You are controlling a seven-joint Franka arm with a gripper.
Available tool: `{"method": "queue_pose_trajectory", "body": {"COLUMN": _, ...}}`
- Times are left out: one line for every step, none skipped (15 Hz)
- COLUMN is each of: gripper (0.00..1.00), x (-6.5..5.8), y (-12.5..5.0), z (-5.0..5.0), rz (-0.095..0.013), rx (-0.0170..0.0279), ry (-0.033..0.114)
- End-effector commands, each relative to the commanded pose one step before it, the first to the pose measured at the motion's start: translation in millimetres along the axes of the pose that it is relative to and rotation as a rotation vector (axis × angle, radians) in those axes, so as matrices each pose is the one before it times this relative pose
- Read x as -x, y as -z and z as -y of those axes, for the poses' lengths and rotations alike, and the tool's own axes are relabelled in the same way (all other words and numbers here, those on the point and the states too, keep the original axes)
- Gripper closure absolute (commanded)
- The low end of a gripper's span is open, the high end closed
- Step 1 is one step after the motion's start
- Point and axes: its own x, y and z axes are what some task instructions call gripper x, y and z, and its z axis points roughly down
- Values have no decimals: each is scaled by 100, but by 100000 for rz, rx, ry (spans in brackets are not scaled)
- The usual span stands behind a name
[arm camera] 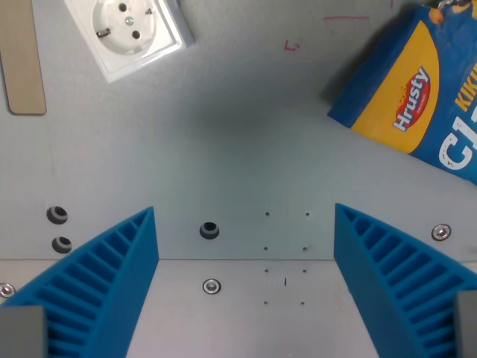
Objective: Rotate around gripper positive z
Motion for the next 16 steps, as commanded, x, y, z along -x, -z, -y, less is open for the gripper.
{"method": "queue_pose_trajectory", "body": {"gripper": 0, "x": -8, "y": 306, "z": -3, "rz": -726, "rx": -48, "ry": -13518}}
{"method": "queue_pose_trajectory", "body": {"gripper": 0, "x": 0, "y": 0, "z": 0, "rz": 0, "rx": 0, "ry": -1333}}
{"method": "queue_pose_trajectory", "body": {"gripper": 0, "x": 0, "y": 0, "z": 0, "rz": 0, "rx": 0, "ry": -1333}}
{"method": "queue_pose_trajectory", "body": {"gripper": 0, "x": 0, "y": 0, "z": 0, "rz": 0, "rx": 0, "ry": -1333}}
{"method": "queue_pose_trajectory", "body": {"gripper": 0, "x": 0, "y": 0, "z": 0, "rz": 0, "rx": 0, "ry": -1333}}
{"method": "queue_pose_trajectory", "body": {"gripper": 0, "x": 0, "y": 0, "z": 0, "rz": 0, "rx": 0, "ry": -1333}}
{"method": "queue_pose_trajectory", "body": {"gripper": 0, "x": 0, "y": 0, "z": 0, "rz": 0, "rx": 0, "ry": -1333}}
{"method": "queue_pose_trajectory", "body": {"gripper": 0, "x": 0, "y": 0, "z": 0, "rz": 0, "rx": 0, "ry": -1333}}
{"method": "queue_pose_trajectory", "body": {"gripper": 0, "x": 0, "y": 0, "z": 0, "rz": 0, "rx": 0, "ry": -1333}}
{"method": "queue_pose_trajectory", "body": {"gripper": 0, "x": 0, "y": 0, "z": 0, "rz": 0, "rx": 0, "ry": -1333}}
{"method": "queue_pose_trajectory", "body": {"gripper": 0, "x": 0, "y": 0, "z": 0, "rz": 0, "rx": 0, "ry": -1333}}
{"method": "queue_pose_trajectory", "body": {"gripper": 0, "x": 0, "y": 0, "z": 0, "rz": 0, "rx": 0, "ry": -1333}}
{"method": "queue_pose_trajectory", "body": {"gripper": 0, "x": 0, "y": 0, "z": 0, "rz": 0, "rx": 0, "ry": -1333}}
{"method": "queue_pose_trajectory", "body": {"gripper": 0, "x": 0, "y": 0, "z": 0, "rz": 0, "rx": 0, "ry": -1333}}
{"method": "queue_pose_trajectory", "body": {"gripper": 0, "x": 0, "y": 0, "z": 0, "rz": 0, "rx": 0, "ry": -1333}}
{"method": "queue_pose_trajectory", "body": {"gripper": 0, "x": 0, "y": 0, "z": 0, "rz": 0, "rx": 0, "ry": -1333}}
